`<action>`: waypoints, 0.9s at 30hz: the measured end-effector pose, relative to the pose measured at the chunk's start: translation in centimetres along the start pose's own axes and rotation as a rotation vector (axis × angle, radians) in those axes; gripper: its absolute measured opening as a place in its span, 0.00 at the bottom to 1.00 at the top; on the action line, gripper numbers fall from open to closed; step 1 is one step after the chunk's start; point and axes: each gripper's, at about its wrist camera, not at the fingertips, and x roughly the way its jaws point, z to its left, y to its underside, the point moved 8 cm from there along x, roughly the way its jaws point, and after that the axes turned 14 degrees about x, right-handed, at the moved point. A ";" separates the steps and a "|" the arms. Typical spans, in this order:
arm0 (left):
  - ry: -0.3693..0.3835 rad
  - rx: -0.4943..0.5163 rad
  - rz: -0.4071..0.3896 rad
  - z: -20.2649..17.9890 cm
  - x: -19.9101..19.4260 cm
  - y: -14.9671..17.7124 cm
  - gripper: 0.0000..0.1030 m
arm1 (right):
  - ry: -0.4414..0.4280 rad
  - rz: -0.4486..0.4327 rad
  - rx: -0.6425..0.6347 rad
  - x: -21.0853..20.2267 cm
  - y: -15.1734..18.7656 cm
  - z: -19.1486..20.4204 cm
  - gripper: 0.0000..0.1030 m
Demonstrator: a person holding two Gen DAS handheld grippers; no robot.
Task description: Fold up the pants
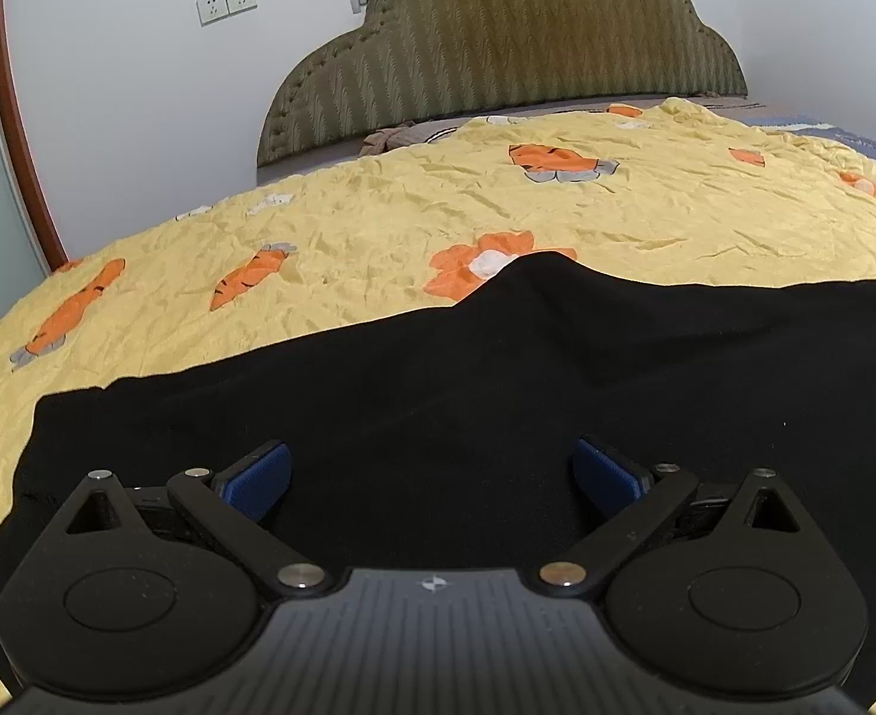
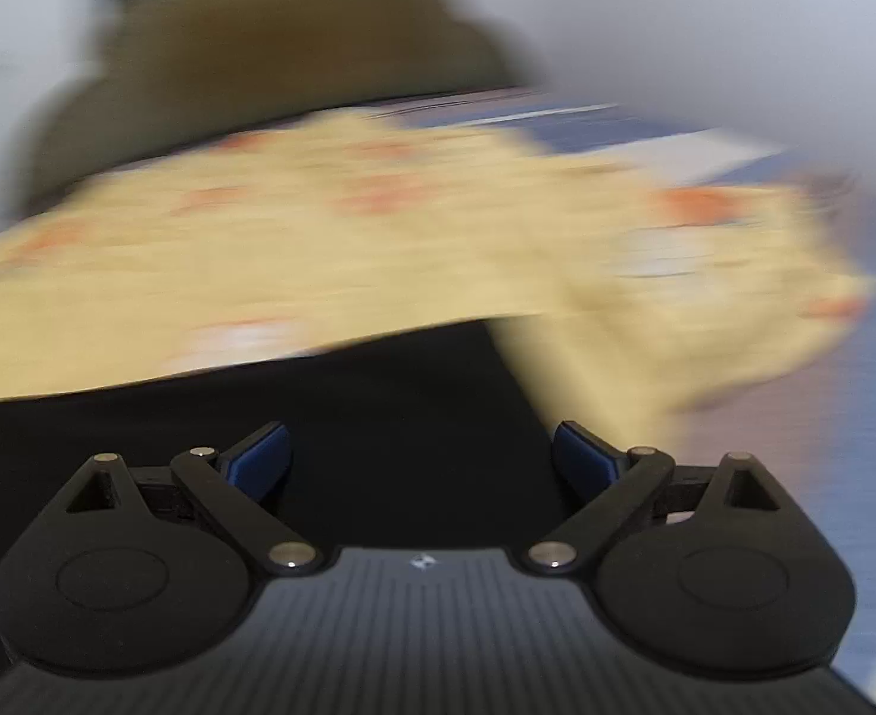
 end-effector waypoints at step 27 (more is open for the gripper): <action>0.011 -0.022 0.006 0.1 0.1 0.1 0.99 | -0.580 0.161 0.865 -2.0 0.3 -4.9 1.00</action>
